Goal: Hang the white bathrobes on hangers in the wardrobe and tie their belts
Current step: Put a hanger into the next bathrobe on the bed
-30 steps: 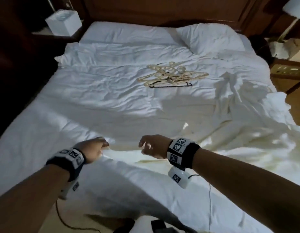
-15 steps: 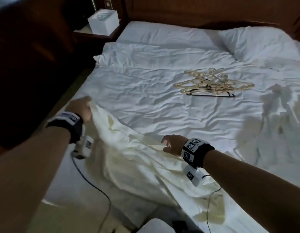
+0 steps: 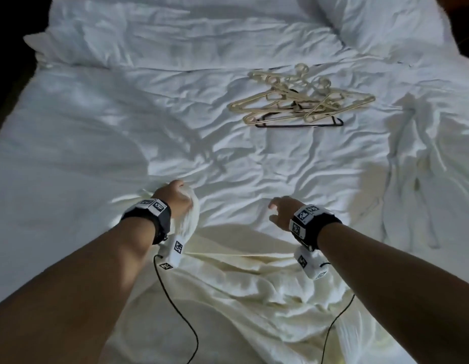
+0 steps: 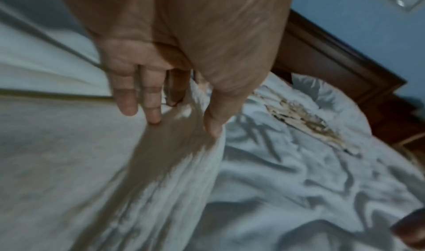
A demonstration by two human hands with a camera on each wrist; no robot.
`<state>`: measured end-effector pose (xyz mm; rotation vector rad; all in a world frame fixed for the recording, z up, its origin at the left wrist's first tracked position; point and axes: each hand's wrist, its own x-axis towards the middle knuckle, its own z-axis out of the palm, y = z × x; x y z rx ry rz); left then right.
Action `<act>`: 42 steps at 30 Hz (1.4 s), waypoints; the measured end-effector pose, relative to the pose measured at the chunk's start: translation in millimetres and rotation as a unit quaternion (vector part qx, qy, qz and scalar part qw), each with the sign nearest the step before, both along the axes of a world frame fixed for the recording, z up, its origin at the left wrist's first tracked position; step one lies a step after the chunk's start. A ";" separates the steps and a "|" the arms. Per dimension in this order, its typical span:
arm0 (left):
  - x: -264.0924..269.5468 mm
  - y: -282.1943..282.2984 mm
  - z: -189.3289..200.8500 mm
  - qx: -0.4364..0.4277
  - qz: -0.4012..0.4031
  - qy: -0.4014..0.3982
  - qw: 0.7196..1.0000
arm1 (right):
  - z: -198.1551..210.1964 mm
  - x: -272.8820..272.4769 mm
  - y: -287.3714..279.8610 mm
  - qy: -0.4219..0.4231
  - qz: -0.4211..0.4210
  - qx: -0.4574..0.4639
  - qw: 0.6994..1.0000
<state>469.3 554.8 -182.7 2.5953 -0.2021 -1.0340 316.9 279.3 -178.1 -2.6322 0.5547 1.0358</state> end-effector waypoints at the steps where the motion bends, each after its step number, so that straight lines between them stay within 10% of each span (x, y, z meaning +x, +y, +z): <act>1: 12.0 -3.8 -14.1 0.022 -0.016 0.004 1.000 | -10.1 7.4 -3.8 0.007 -0.001 0.000 1.000; 11: 66.7 -23.9 -118.8 0.187 -0.264 0.037 0.946 | -82.7 126.5 -30.9 -0.039 0.002 -0.053 0.998; 19: 102.0 -27.4 -129.6 0.097 -0.150 0.011 0.984 | -120.4 235.7 -61.4 -0.014 0.059 -0.031 0.998; 27: 105.6 -44.1 -139.4 0.136 -0.119 0.001 0.984 | -135.6 257.7 -50.9 -0.084 0.087 -0.143 0.982; 36: 105.9 -48.2 -142.4 0.122 -0.085 -0.016 0.989 | -121.0 302.8 -87.9 -0.075 -0.005 -0.030 0.997; 42: 103.9 -42.8 -141.7 0.106 -0.078 -0.009 0.991 | -97.8 287.7 -66.4 -0.088 0.081 -0.065 0.991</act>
